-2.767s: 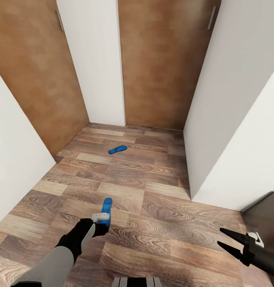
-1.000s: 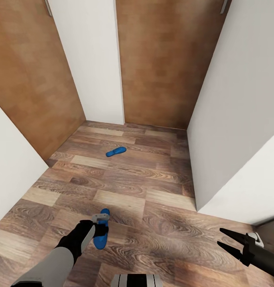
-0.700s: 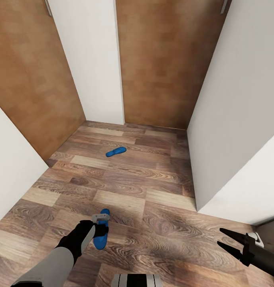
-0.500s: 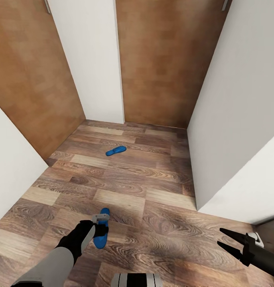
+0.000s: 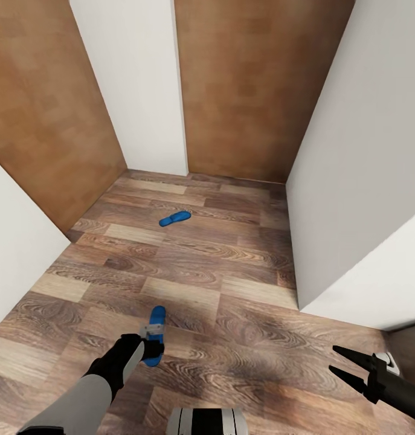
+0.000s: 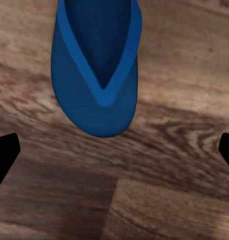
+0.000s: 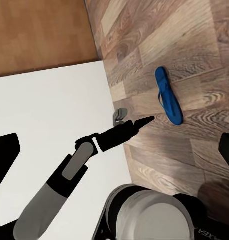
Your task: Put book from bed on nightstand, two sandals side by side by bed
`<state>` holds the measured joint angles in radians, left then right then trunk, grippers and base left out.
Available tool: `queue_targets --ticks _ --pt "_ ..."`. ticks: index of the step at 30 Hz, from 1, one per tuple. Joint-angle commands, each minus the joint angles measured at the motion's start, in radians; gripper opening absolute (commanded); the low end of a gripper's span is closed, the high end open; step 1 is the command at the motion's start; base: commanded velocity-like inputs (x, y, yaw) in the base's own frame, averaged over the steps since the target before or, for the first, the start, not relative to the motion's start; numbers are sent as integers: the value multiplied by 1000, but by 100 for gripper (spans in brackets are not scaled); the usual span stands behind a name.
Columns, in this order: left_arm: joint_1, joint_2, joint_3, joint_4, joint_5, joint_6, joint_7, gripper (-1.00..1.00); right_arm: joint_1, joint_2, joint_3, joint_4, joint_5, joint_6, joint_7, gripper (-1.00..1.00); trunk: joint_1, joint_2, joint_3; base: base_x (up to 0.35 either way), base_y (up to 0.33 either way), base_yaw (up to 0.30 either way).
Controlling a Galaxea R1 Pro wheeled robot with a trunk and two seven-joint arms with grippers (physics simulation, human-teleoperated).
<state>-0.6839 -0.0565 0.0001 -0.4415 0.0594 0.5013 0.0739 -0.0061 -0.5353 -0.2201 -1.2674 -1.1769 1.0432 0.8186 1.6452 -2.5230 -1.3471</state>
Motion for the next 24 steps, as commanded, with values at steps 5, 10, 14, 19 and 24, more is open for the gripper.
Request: queue_targets --ticks 5,10,14,19,24 --pt "0 0 0 -2 7 5 6 100 0 0 -1 0 3 4 5 100 2 -1 -20 0 0 0" --pt "0 0 0 -2 7 5 6 100 0 0 -1 1 3 4 5 100 3 -2 -28 0 0 0" --pt "0 0 0 -2 7 6 6 100 0 0 -1 0 4 4 5 100 3 -2 -28 0 0 0" --pt "0 0 0 -2 7 6 6 100 0 0 -1 -2 4 4 5 100 3 -2 -28 0 0 0" --pt "0 0 0 -2 8 6 6 100 0 0 -1 -3 4 4 5 100 3 -2 -28 0 0 0"
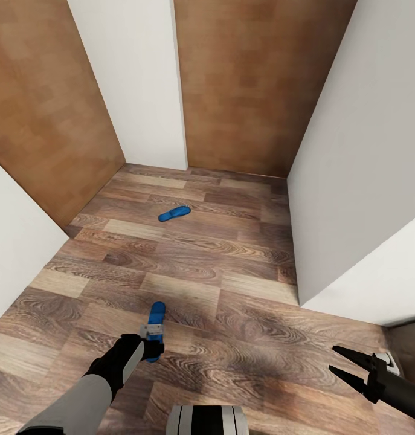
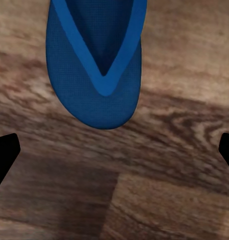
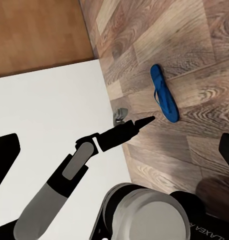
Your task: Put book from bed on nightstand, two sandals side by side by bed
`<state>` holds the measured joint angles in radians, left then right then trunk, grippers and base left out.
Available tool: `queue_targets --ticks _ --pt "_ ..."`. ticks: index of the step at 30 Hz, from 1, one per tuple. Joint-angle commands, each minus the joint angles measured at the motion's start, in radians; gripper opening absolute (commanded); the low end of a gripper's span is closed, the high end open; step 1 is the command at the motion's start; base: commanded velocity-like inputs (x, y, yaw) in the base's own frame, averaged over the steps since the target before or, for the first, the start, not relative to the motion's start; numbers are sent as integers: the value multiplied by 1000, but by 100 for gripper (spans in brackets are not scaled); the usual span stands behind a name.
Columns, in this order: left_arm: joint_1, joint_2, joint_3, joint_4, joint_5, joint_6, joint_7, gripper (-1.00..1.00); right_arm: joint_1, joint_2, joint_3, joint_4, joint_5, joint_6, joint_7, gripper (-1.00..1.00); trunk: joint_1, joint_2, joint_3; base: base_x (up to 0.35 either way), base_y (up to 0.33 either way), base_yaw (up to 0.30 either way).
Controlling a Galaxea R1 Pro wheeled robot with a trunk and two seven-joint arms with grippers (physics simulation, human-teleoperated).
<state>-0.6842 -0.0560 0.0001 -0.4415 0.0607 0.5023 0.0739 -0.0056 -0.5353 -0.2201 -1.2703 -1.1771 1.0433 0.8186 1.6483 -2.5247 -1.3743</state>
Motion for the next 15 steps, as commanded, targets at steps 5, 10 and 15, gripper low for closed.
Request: queue_targets --ticks 5,10,15 --pt "0 0 0 -2 7 5 6 100 -1 0 -1 2 4 4 5 100 0 0 -1 0 0 0" --pt "0 0 0 -2 8 6 6 100 -1 0 -1 5 5 4 4 100 0 0 -1 1 0 0" --pt "0 0 0 -2 8 7 6 100 -1 0 -2 6 5 4 4 100 0 0 -1 183 0 0"
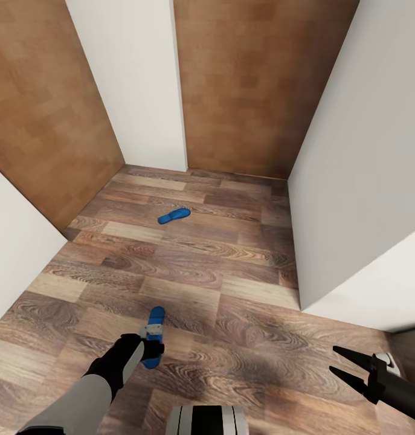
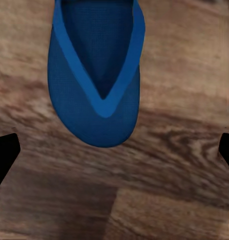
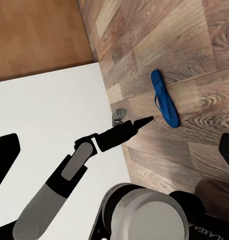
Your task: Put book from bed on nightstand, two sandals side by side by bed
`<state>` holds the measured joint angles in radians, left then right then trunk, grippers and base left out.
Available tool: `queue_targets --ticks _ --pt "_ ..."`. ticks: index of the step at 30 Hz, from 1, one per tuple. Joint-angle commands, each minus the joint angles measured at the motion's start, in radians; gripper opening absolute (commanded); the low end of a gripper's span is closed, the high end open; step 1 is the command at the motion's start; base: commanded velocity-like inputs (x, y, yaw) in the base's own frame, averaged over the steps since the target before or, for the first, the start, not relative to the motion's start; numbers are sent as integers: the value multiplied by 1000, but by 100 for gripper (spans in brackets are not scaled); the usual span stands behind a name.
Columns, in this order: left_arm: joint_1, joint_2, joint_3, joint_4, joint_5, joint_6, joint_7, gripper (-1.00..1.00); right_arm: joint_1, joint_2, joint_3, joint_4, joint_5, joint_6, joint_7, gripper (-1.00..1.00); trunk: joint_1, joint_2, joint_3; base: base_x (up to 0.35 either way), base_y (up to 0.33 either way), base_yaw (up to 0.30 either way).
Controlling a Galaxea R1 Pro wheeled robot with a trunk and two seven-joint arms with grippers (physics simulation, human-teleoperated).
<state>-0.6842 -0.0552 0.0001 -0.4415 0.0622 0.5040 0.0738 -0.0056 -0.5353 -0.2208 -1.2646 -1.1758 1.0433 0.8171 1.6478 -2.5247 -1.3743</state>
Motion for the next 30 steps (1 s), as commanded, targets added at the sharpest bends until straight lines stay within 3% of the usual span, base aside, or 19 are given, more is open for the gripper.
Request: queue_targets --ticks 1,13,22,30 --pt "0 -1 0 -2 7 5 6 100 -1 0 0 0 4 4 5 100 0 0 -1 271 0 0" --pt "0 -1 0 -2 7 4 6 100 -1 0 0 1 4 4 5 100 0 0 -1 84 0 0" --pt "0 -1 0 -2 7 2 6 100 -1 0 0 1 4 4 5 100 0 0 -1 251 0 0" --pt "0 -1 0 -2 6 2 6 100 -1 0 0 1 4 4 5 100 0 0 -1 46 0 0"
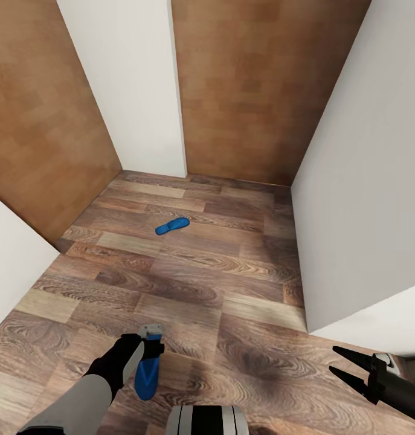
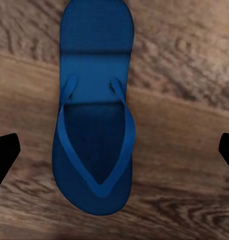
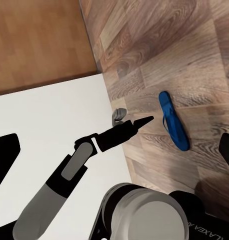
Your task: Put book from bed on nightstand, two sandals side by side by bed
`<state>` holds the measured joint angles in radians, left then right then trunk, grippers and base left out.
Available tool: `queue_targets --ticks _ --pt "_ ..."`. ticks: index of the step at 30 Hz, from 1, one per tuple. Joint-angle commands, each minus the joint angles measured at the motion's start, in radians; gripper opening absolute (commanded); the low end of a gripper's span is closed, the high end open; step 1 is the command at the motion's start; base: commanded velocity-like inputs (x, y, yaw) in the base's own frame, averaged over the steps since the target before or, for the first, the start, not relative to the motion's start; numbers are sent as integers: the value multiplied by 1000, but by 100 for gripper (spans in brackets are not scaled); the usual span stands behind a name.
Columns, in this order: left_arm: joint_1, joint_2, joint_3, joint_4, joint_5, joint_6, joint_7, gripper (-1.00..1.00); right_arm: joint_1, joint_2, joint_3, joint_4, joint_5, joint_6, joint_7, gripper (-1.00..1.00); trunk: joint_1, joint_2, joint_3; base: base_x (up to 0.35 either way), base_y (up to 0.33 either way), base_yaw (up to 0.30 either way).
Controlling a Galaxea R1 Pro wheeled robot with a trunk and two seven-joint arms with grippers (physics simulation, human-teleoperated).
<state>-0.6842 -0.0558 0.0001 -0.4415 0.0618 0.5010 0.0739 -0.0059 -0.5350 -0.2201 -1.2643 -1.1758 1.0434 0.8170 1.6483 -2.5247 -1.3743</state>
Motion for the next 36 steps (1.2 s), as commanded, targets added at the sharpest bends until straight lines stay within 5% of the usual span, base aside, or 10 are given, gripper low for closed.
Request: queue_targets --ticks 1,28,36 --pt "0 0 0 -2 7 5 6 100 0 0 -1 0 4 4 5 100 0 0 -1 6 0 0" --pt "0 -1 0 -2 9 7 6 100 0 0 -1 0 4 4 5 100 11 -6 -93 0 0 0" --pt "0 -1 0 -2 9 6 6 100 0 0 -1 0 4 4 5 100 12 -7 -105 0 0 0"
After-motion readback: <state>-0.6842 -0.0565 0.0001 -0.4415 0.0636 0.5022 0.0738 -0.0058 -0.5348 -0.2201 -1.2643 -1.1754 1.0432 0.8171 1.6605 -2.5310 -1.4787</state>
